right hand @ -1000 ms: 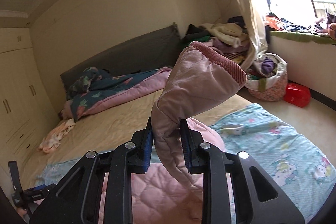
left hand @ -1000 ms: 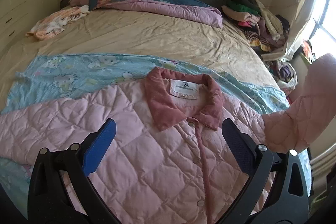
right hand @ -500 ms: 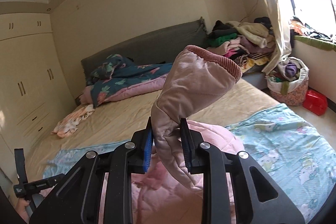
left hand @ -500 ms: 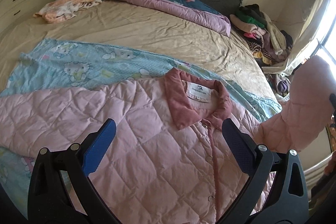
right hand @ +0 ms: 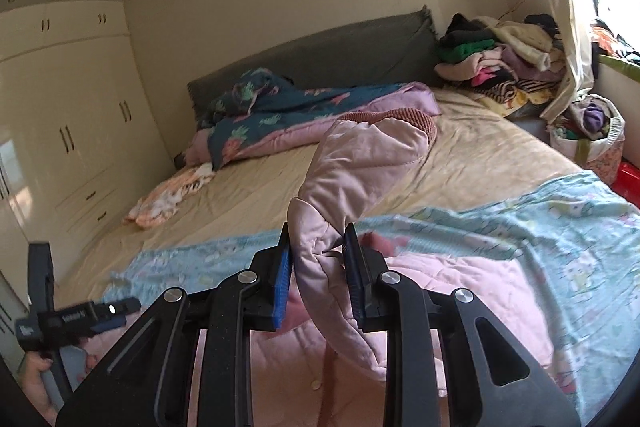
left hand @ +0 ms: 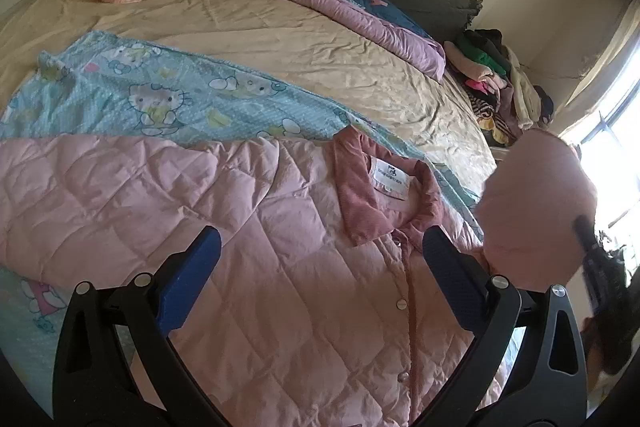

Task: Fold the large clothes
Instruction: 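Lift the sleeve cuff with the right gripper and carry it across the jacket front, then lay the sleeve on the jacket front and open the right gripper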

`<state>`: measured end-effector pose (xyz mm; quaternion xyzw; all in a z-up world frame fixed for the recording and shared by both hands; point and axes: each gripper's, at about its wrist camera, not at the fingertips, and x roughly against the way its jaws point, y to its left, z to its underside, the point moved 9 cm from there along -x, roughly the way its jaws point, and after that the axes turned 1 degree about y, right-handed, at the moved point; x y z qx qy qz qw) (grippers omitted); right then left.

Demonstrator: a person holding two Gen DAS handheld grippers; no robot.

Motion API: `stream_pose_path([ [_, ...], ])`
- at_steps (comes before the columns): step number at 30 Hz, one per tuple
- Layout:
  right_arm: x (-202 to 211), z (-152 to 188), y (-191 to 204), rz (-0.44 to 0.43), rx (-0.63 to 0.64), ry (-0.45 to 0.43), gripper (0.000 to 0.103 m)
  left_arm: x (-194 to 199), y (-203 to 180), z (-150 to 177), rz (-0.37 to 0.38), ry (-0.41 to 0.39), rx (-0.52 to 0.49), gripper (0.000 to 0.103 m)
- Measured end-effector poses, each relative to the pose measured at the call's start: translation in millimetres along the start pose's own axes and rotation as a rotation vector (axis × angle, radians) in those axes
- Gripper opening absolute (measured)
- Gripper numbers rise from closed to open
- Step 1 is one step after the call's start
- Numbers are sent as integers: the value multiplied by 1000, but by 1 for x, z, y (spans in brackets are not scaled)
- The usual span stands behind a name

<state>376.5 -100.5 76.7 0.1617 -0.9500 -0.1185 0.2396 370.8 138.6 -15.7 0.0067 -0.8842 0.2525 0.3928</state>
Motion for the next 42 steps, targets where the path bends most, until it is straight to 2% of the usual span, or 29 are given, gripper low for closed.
stream_pose_path([
  [9, -52, 81, 49, -37, 126, 162, 24, -11, 9, 8, 61, 26, 49, 95],
  [14, -66, 126, 77, -82, 184, 238, 27, -21, 16, 15, 102, 62, 103, 95],
  [16, -68, 137, 86, -109, 198, 260, 33, -23, 18, 17, 116, 71, 120, 95],
  [18, -71, 153, 100, -144, 221, 303, 35, -24, 19, 19, 134, 82, 142, 95],
  [21, -74, 178, 118, -179, 272, 385, 46, -26, 20, 24, 161, 94, 169, 95],
  [23, -73, 192, 126, -225, 287, 442, 64, -28, 21, 28, 165, 108, 175, 95],
  [24, -70, 198, 129, -247, 282, 466, 68, -30, 21, 32, 168, 120, 179, 95],
  [25, -68, 199, 130, -261, 278, 478, 77, -34, 22, 36, 171, 134, 183, 95],
  [26, -62, 199, 129, -272, 274, 475, 79, -38, 24, 41, 170, 151, 189, 95],
  [28, -52, 196, 123, -282, 266, 466, 80, -47, 26, 50, 160, 182, 193, 95],
  [30, -45, 188, 105, -255, 240, 451, 80, -58, 25, 64, 155, 219, 190, 95],
  [34, -37, 165, 50, -167, 168, 415, 80, -76, 8, 87, 241, 282, 195, 93],
  [35, -36, 160, 35, -136, 152, 409, 80, -80, 4, 92, 242, 288, 185, 87],
  [36, -34, 154, 17, -99, 130, 401, 80, -83, -1, 96, 232, 291, 160, 66],
  [37, -33, 149, 0, -70, 104, 393, 80, -86, -5, 99, 204, 291, 128, 53],
  [38, -30, 146, -15, -47, 78, 388, 80, -88, -4, 100, 141, 285, 90, 33],
  [39, -27, 143, -28, -28, 56, 383, 80, -89, -5, 100, 112, 276, 60, 20],
  [40, -24, 139, -46, 3, 31, 378, 80, -88, -7, 99, 90, 263, 16, 13],
  [42, -21, 130, -77, 63, -8, 372, 80, -80, -14, 90, 90, 236, -43, 9],
])
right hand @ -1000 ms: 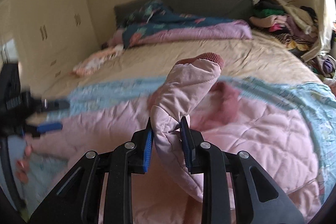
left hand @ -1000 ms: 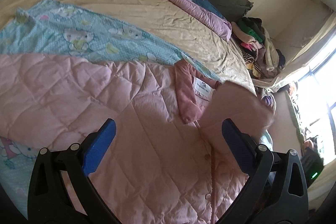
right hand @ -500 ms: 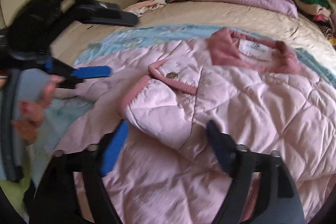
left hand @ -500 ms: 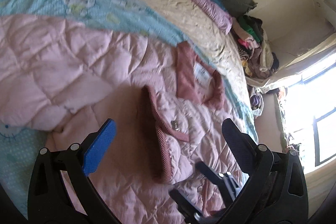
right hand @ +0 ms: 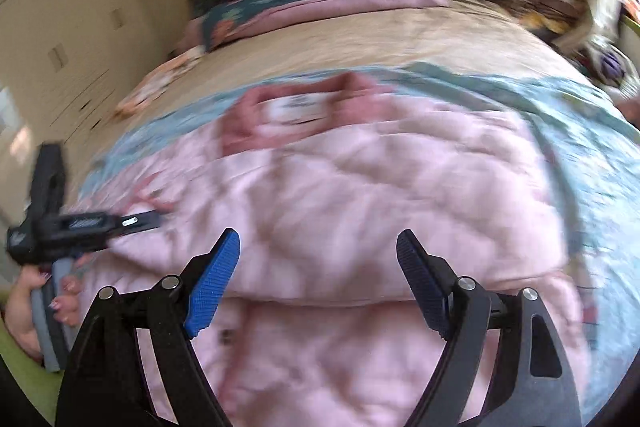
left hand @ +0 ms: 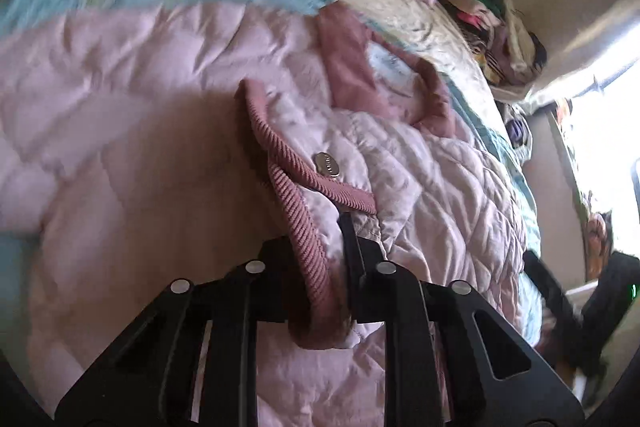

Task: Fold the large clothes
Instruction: 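Lay the sleeve on the jacket front and open the right gripper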

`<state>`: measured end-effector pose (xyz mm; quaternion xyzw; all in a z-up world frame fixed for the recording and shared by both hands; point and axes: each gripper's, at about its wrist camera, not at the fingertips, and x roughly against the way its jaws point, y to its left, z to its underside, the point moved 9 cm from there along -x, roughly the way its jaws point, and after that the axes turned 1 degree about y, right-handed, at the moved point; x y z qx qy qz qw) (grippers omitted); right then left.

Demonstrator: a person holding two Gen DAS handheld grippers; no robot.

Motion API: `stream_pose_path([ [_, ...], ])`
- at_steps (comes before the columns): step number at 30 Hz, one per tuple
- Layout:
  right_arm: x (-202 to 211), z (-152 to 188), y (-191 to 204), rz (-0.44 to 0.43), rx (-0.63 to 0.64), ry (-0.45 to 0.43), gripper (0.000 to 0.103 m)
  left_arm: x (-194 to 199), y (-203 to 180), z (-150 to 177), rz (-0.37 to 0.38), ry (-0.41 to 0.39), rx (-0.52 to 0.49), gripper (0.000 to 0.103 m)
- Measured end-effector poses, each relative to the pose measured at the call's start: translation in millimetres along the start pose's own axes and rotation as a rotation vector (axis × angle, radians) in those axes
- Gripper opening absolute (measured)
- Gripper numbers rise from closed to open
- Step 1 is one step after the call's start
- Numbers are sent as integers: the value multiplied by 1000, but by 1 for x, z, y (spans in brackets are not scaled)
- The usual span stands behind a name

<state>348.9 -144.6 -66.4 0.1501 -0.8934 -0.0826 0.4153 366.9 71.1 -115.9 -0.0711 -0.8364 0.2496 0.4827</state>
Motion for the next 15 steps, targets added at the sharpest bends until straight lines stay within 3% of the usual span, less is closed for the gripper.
stream_pose_path([
  [5, -4, -9, -39, 53, -34, 18, 80, 36, 1, -33, -64, -120, -89, 8],
  [11, -29, 2, -60, 79, -27, 96, 80, 12, 30, -18, -133, -45, -97, 8],
  [15, -44, 19, -76, 139, -37, 156, 79, 0, 40, -11, -141, -28, -82, 9],
])
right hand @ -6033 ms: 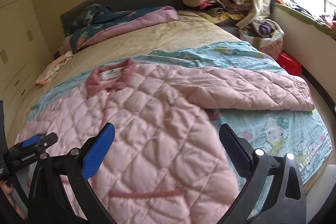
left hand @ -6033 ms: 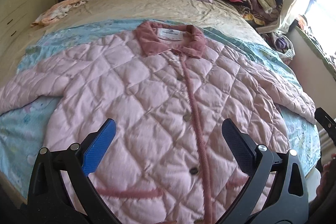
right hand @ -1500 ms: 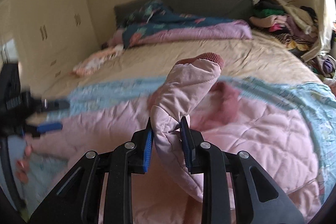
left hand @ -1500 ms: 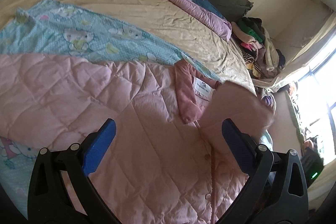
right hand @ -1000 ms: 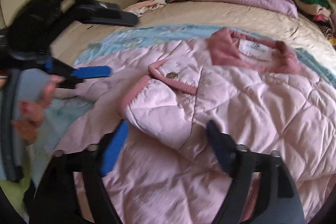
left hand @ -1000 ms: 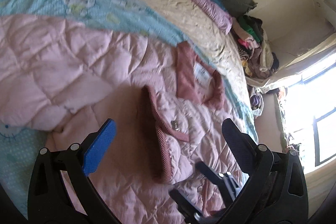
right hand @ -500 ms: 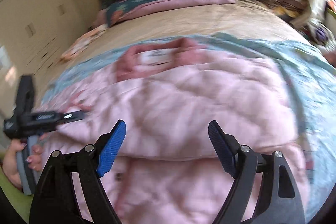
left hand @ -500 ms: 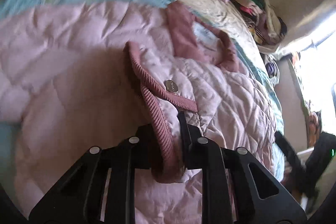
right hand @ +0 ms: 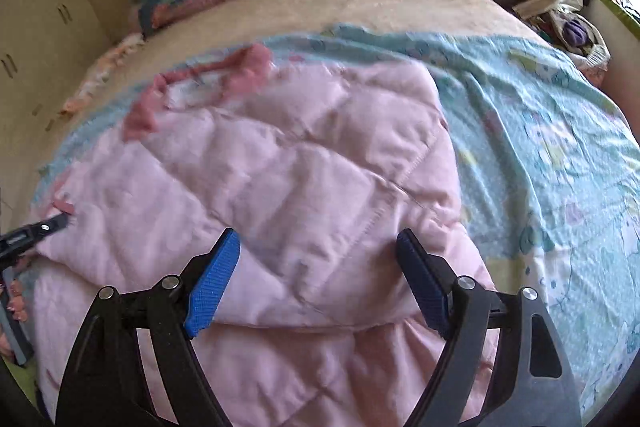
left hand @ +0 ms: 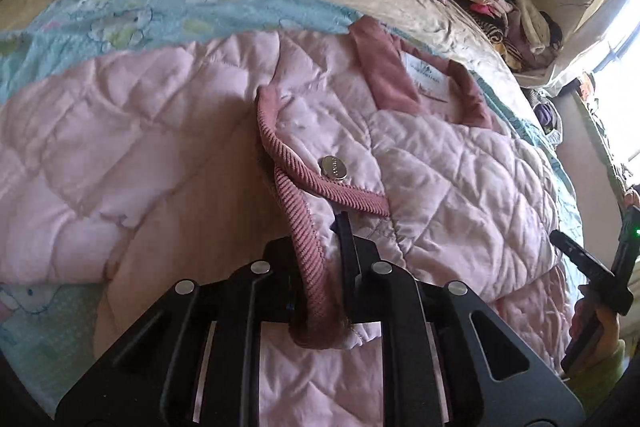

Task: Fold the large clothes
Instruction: 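Lay the sleeve on the jacket front and open the right gripper, then move the left tool to the other sleeve cuff and grasp it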

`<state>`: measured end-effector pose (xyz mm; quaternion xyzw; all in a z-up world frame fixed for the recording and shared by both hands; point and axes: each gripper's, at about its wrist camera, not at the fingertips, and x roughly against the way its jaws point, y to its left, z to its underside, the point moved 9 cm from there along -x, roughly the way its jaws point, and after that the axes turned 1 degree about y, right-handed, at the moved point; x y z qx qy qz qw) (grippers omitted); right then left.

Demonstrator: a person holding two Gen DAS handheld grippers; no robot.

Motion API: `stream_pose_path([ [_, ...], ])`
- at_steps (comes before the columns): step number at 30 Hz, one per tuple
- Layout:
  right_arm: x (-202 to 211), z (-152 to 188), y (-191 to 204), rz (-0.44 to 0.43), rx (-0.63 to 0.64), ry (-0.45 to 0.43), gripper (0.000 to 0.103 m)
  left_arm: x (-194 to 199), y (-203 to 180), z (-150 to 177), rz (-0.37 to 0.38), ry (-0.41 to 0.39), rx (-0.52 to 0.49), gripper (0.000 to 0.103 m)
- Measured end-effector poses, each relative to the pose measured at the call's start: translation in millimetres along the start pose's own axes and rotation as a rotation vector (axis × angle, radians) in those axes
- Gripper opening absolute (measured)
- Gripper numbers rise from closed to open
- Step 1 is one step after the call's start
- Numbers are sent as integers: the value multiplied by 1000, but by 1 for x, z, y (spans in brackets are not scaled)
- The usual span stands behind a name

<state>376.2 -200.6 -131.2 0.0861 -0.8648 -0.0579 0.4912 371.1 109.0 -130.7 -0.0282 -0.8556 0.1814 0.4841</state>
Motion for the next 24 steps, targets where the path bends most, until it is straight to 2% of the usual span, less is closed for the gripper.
stream_pose_path([
  [3, -12, 2, -7, 15, -23, 23, 80, -4, -2, 2, 9, 3, -1, 11],
  [7, -3, -1, -3, 22, -30, 12, 81, 2, -3, 1, -7, 0, -5, 16],
  [12, 26, -4, 18, -42, -13, -50, 81, 26, -5, -3, -33, -43, -29, 41],
  [13, 31, -4, 23, -52, -9, -59, 85, 31, -5, -4, -33, -52, -29, 44],
  [15, 39, -4, 33, -64, -1, -79, 91, 43, -3, -6, -38, -75, -26, 64],
  [17, 49, -4, 47, -81, 14, -99, 95, 54, 1, -6, -56, -94, -21, 74],
  [20, 59, -4, 67, -100, 44, -113, 98, 66, 6, -6, -52, -116, 0, 94],
  [24, 73, -5, 97, -125, 90, -132, 98, 81, 21, -3, -77, -139, 28, 94],
])
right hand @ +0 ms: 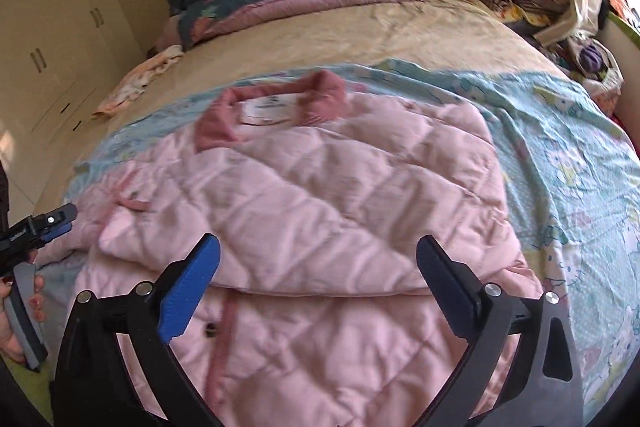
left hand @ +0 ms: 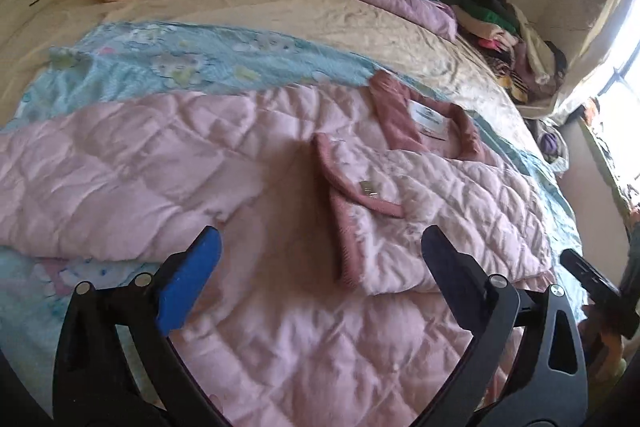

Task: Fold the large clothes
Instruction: 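Move the left tool to the other sleeve cuff and grasp it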

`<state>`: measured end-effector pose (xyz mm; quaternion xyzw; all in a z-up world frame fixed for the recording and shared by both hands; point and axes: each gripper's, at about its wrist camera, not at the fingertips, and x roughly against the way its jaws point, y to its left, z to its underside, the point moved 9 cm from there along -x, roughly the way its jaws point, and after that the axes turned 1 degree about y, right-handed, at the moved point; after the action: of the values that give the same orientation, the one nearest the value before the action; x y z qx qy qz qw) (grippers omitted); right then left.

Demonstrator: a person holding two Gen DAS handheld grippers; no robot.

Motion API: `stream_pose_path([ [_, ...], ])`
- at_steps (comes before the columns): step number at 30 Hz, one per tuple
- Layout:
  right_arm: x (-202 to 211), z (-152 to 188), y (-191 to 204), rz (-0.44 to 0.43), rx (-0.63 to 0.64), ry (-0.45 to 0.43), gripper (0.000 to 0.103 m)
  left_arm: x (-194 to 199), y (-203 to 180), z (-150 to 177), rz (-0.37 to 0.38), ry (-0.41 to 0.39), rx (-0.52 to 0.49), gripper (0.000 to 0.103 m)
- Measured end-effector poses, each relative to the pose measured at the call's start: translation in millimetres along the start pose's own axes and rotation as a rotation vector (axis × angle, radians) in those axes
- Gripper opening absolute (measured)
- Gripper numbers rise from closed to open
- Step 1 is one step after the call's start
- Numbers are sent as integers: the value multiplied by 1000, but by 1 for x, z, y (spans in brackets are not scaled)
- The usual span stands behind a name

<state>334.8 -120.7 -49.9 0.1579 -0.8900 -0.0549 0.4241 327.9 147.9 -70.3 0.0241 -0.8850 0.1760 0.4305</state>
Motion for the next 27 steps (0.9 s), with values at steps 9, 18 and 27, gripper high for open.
stream_pose_path([
  [9, 13, -9, 64, -52, 75, -34, 98, 25, 42, 7, -58, -26, 42, 94],
  [18, 8, -6, 139, -118, 160, -26, 98, 44, 97, 13, -109, -44, 122, 94],
  [27, -4, -4, 207, -170, 240, -8, 98, 53, 147, 19, -143, -51, 202, 94],
])
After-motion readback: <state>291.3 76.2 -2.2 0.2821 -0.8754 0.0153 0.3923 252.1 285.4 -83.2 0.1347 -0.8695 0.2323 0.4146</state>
